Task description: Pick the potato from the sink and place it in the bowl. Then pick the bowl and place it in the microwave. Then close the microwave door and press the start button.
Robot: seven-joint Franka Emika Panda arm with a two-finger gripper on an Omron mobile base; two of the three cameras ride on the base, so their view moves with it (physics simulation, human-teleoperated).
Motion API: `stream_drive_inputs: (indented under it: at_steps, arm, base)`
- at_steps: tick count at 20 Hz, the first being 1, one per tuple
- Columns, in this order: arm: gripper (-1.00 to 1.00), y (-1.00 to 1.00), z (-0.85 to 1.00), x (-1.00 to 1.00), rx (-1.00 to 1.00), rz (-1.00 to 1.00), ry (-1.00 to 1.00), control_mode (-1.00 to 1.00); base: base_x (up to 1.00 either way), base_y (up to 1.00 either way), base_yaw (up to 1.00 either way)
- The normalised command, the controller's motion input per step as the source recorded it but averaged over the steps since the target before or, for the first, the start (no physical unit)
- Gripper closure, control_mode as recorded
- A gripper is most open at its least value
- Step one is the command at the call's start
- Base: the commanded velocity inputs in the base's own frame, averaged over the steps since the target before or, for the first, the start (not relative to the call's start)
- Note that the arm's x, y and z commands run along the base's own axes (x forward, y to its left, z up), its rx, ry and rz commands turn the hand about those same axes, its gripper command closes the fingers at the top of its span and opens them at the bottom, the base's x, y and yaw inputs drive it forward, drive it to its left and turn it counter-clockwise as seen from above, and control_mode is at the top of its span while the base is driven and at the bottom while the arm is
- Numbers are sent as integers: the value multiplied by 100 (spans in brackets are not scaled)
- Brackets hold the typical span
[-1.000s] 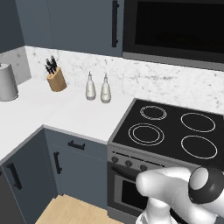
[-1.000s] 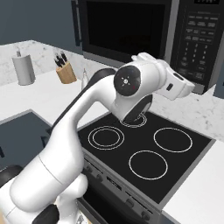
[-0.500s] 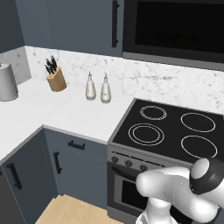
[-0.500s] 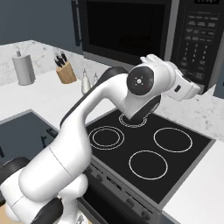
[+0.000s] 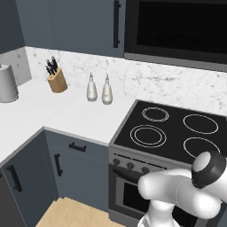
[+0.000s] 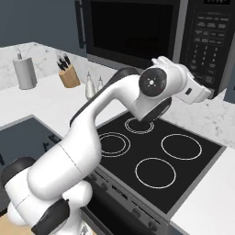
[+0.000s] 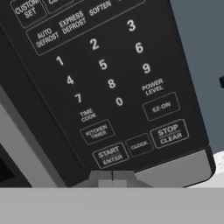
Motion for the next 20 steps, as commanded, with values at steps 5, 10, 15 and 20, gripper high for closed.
stream_drive_inputs:
  at_steps: [5,10,15,20]
  arm:
    - [100,-11,-10,21,3,0,0,-100]
    - [100,-11,-4,27,3,0,0,-100]
    - [100,-22,0,47,6,0,0,-100]
    - [100,-16,-16,77,8,0,0,-100]
  base:
    - [0,0,0]
    - [0,0,0]
    - [0,0,0]
    - [0,0,0]
